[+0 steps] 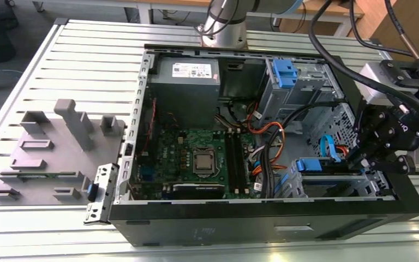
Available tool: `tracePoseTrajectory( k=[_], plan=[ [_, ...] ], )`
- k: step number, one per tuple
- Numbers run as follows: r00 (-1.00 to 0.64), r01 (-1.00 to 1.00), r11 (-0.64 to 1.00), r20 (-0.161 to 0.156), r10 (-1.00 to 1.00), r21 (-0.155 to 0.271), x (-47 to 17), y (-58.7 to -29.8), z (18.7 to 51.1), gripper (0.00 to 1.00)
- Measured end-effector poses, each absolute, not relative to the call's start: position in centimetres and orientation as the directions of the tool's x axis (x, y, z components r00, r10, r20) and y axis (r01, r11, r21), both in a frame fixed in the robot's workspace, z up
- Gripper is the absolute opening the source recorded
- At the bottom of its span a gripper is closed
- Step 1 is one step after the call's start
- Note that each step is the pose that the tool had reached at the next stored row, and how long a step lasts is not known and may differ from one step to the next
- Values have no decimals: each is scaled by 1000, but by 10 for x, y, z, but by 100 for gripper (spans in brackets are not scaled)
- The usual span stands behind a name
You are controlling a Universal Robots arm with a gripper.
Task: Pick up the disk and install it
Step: 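Insert the second disk wire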
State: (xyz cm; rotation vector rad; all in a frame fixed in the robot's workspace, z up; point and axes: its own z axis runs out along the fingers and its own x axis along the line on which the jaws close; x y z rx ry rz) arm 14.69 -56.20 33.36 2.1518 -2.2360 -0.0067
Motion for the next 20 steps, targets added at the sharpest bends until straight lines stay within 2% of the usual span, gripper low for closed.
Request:
tracePoseTrajectory(
  k=[17, 19, 20],
  plan=[
    [-38, -999, 39, 23, -999, 30, 147, -562, 333, 24],
    [-38, -999, 39, 23, -999, 30, 147, -562, 333, 17],
    [-38, -999, 39, 23, -999, 30, 147, -562, 333, 17]
  ],
)
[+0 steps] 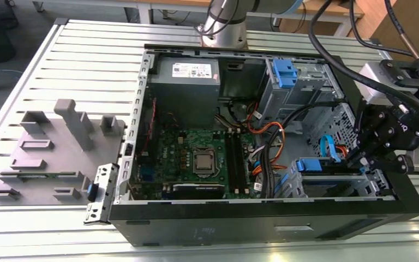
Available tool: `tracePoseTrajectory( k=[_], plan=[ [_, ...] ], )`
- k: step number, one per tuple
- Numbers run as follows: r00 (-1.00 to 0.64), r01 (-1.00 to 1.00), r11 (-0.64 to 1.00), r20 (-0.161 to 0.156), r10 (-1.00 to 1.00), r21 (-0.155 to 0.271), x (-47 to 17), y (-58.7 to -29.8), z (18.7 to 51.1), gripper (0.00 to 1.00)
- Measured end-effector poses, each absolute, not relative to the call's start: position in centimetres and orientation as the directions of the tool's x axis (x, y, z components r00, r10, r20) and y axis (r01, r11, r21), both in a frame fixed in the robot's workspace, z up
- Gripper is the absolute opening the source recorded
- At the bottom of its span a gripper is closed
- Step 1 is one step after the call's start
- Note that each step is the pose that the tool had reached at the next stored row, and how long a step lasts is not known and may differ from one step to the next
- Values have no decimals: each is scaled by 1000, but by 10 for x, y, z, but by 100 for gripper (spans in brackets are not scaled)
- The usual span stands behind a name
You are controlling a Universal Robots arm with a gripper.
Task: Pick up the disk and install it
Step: 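Insert the second disk wire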
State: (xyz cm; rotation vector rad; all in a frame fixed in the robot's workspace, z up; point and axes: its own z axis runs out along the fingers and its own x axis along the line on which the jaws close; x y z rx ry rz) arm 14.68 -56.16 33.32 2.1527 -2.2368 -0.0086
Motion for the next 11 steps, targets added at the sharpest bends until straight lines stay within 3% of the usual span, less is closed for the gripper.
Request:
tracePoseTrajectory(
  k=[11],
  plan=[
    [-38, -999, 39, 22, -999, 30, 147, -562, 335, 17]
  ],
)
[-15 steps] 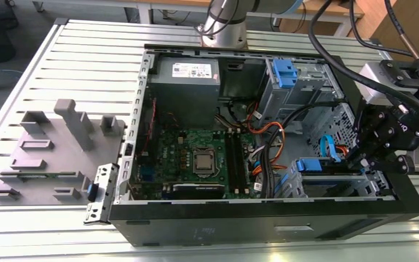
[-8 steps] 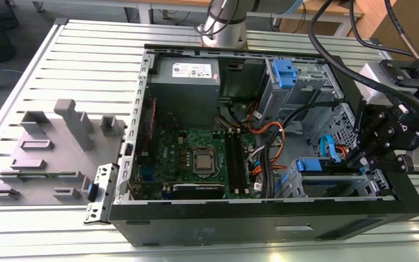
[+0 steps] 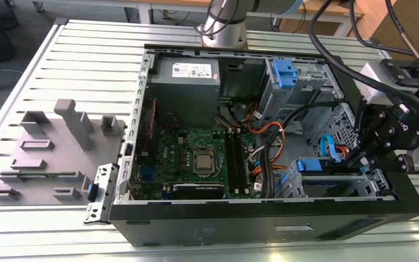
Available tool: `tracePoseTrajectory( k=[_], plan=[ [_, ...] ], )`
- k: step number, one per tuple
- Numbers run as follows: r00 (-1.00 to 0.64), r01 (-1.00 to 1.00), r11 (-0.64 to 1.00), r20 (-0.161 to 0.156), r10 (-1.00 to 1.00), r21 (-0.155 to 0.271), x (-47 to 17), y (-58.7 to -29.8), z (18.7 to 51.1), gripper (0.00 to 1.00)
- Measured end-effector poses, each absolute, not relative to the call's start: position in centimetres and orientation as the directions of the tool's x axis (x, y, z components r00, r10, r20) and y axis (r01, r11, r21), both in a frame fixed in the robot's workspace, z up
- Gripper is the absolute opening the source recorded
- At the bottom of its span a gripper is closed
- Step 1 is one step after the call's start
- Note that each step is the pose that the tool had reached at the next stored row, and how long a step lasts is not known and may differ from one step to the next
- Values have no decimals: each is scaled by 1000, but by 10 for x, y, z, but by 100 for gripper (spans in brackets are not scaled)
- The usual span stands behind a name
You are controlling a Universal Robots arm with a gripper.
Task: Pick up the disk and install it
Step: 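Insert the second disk wire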
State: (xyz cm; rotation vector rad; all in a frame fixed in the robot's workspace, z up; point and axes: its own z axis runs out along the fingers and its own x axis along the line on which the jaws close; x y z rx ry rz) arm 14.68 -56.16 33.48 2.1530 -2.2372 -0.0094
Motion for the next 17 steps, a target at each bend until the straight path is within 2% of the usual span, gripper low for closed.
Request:
tracePoseTrajectory(
  k=[17],
  plan=[
    [-38, -999, 39, 23, -999, 30, 144, -551, 337, 17]
  ],
)
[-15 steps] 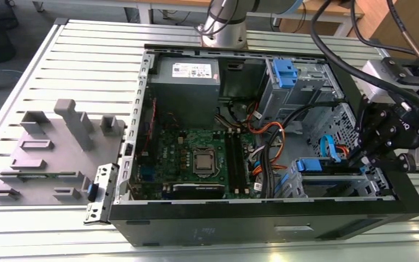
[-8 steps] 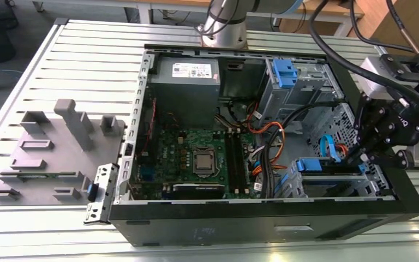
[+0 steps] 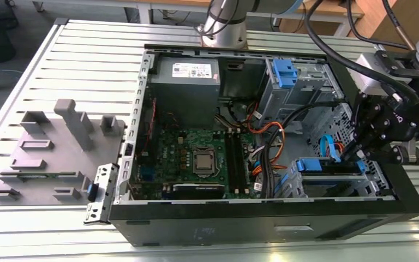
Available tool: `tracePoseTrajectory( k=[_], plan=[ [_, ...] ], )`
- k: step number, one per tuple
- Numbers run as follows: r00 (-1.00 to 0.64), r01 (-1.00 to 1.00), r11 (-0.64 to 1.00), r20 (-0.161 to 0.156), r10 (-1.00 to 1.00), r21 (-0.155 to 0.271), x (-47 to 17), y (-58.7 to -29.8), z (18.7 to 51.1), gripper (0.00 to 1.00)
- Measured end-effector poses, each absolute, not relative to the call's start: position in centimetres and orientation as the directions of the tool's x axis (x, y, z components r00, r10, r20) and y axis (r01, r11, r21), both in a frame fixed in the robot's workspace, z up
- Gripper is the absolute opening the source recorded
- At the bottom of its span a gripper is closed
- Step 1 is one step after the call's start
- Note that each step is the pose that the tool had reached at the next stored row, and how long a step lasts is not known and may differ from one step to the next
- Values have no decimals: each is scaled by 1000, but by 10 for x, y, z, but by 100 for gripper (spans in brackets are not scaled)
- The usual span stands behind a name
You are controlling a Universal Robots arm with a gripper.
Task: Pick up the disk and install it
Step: 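Insert the second disk wire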
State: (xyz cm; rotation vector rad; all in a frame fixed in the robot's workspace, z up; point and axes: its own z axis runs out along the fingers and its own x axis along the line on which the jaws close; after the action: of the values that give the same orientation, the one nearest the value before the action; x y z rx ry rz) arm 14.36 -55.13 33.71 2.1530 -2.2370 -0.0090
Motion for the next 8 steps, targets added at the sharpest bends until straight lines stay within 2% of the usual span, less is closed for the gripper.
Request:
tracePoseTrajectory(
  k=[8],
  plan=[
    [-38, -999, 39, 22, -999, 30, 143, -553, 337, 17]
  ],
)
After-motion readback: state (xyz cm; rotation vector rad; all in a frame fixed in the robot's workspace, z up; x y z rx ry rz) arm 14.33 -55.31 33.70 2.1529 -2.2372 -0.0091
